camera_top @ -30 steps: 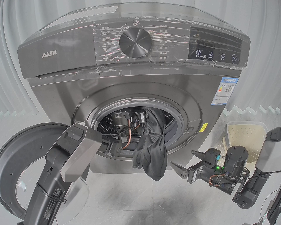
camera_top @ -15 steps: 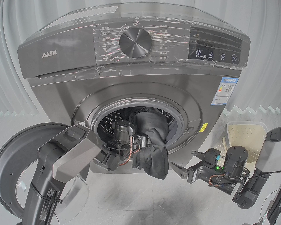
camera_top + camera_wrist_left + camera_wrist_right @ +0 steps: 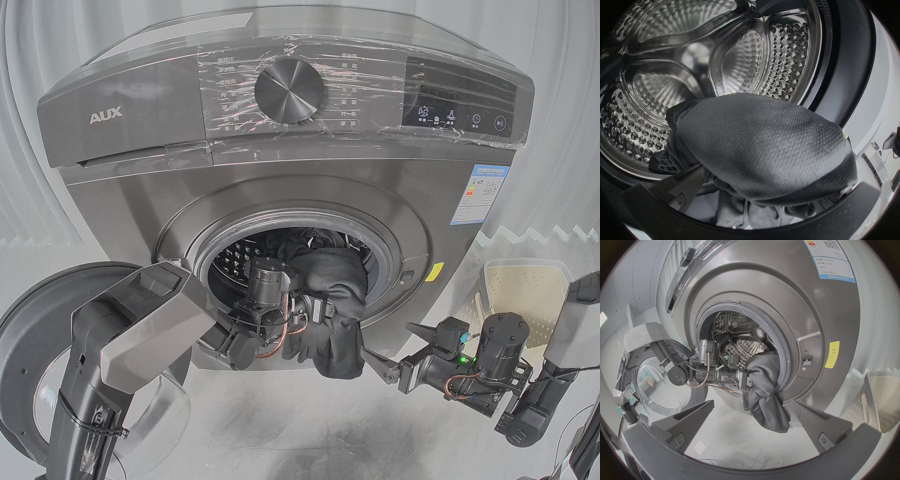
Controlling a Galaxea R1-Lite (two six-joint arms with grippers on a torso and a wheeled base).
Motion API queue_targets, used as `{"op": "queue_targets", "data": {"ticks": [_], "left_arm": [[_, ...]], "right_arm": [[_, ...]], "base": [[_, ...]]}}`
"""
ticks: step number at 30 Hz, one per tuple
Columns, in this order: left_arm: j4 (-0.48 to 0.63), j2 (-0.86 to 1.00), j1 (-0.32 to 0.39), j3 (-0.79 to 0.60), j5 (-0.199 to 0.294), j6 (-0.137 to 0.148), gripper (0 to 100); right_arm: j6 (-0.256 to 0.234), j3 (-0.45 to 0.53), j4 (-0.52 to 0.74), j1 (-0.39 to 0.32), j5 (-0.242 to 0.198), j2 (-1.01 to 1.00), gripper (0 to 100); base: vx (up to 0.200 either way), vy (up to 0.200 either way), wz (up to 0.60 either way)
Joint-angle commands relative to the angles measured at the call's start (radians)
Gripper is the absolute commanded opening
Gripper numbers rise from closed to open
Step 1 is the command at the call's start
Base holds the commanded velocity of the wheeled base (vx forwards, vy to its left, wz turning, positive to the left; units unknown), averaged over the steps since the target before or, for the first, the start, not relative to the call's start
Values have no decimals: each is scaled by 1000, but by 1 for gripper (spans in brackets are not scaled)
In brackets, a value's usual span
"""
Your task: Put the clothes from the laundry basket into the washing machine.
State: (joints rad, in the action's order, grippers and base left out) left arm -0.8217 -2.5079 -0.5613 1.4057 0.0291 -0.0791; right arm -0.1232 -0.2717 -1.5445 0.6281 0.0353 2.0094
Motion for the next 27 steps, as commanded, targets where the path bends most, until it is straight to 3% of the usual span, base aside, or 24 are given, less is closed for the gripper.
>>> {"op": "queue_targets", "data": {"ticks": [1, 8, 19, 27], "left_arm": [[-1, -31, -8, 27, 6, -1, 0], [-50, -108, 3, 183, -17, -11, 0], [-51, -200, 77, 496, -176, -11, 0], [-47, -203, 92, 515, -181, -13, 0]], "right_arm": [[-1, 0, 0, 5, 1, 2, 100], [-1, 0, 0, 5, 0, 2, 100], [-1, 0, 0, 10, 0, 5, 100], [-1, 0, 0, 10, 1, 9, 100]], "base": [[0, 0, 0], [0, 0, 0], [0, 0, 0], [0, 0, 0]]}}
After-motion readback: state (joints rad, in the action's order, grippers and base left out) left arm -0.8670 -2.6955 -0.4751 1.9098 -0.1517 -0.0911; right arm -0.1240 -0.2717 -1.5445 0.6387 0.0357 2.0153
